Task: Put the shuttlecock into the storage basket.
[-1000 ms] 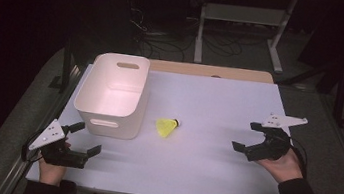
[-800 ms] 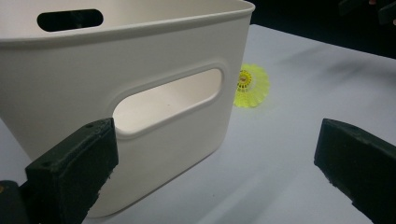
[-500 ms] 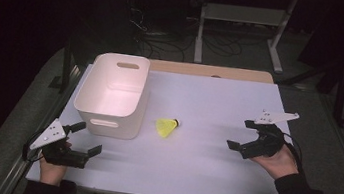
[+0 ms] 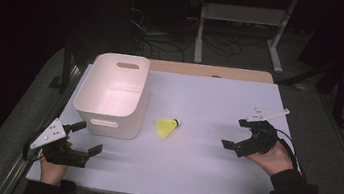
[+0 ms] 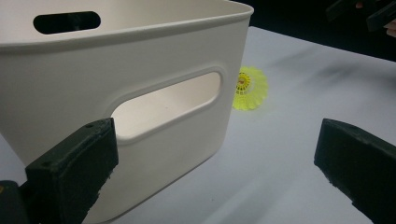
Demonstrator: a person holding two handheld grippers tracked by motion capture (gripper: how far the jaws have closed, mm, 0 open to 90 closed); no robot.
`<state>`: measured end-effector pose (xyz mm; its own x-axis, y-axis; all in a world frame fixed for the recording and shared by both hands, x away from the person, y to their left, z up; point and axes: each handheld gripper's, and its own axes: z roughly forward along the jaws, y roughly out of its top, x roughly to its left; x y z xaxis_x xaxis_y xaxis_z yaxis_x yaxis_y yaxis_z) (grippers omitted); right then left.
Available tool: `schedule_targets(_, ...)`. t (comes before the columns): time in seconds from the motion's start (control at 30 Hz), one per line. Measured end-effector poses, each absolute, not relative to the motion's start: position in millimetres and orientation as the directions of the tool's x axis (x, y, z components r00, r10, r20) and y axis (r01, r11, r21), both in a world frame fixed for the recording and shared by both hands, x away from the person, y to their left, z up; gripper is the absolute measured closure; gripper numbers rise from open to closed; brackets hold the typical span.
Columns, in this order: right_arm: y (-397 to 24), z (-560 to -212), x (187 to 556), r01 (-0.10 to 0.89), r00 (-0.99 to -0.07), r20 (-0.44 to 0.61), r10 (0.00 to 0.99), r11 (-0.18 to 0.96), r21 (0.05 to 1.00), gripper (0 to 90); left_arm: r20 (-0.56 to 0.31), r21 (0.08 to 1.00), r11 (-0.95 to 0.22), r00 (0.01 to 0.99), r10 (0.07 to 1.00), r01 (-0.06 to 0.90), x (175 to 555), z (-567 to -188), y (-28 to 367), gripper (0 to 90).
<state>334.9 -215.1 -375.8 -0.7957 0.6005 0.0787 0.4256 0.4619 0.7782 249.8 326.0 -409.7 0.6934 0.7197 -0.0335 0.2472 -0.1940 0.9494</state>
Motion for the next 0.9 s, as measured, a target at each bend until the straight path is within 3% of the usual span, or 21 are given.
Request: schedule_targets(0.9, -191.7, -376.5, 344.2, 0.413, -0.830, 0.076, 0.552, 0.516, 0.751, 0.0, -0.032, 0.951, -0.195, 0.702, 0.712, 0.241, 251.8, -409.5, 325.1, 0.0)
